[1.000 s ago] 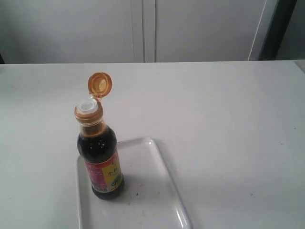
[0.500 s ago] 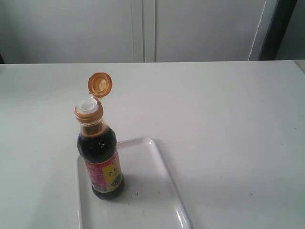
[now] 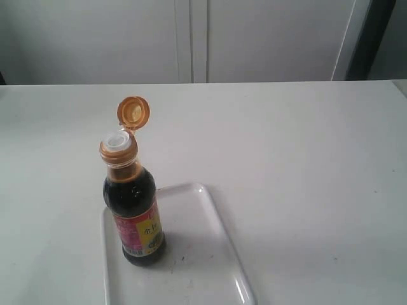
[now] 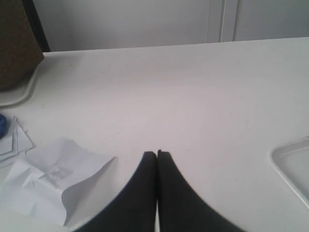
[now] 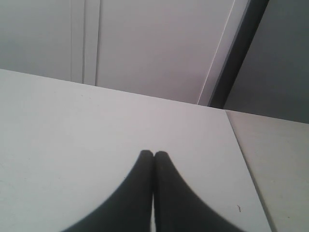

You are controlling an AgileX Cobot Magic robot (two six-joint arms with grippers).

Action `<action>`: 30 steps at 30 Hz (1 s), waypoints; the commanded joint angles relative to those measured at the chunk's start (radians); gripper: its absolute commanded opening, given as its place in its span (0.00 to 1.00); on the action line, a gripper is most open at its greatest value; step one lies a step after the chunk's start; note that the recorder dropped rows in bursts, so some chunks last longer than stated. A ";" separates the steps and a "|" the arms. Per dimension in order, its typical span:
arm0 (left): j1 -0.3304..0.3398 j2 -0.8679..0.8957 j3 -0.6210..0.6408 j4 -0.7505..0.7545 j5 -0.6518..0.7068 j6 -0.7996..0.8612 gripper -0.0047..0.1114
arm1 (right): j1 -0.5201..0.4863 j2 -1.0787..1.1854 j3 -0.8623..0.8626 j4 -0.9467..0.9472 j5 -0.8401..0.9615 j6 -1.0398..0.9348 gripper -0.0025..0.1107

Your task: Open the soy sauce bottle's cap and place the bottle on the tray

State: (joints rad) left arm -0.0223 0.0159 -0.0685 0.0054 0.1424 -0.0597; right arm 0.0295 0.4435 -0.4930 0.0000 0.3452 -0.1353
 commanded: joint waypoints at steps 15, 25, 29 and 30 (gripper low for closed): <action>0.023 -0.016 0.069 -0.024 0.071 0.013 0.04 | -0.007 -0.007 0.006 -0.008 -0.003 0.001 0.02; 0.022 -0.016 0.069 -0.024 0.060 0.013 0.04 | -0.007 -0.007 0.006 -0.008 -0.003 0.001 0.02; 0.022 -0.016 0.069 -0.024 0.060 0.013 0.04 | -0.007 -0.007 0.006 -0.008 -0.003 0.001 0.02; 0.022 -0.016 0.069 -0.024 0.060 0.013 0.04 | -0.007 -0.007 0.006 -0.008 -0.003 0.001 0.02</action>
State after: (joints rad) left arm 0.0000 0.0052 -0.0040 -0.0062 0.2059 -0.0488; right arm 0.0295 0.4435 -0.4930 0.0000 0.3452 -0.1353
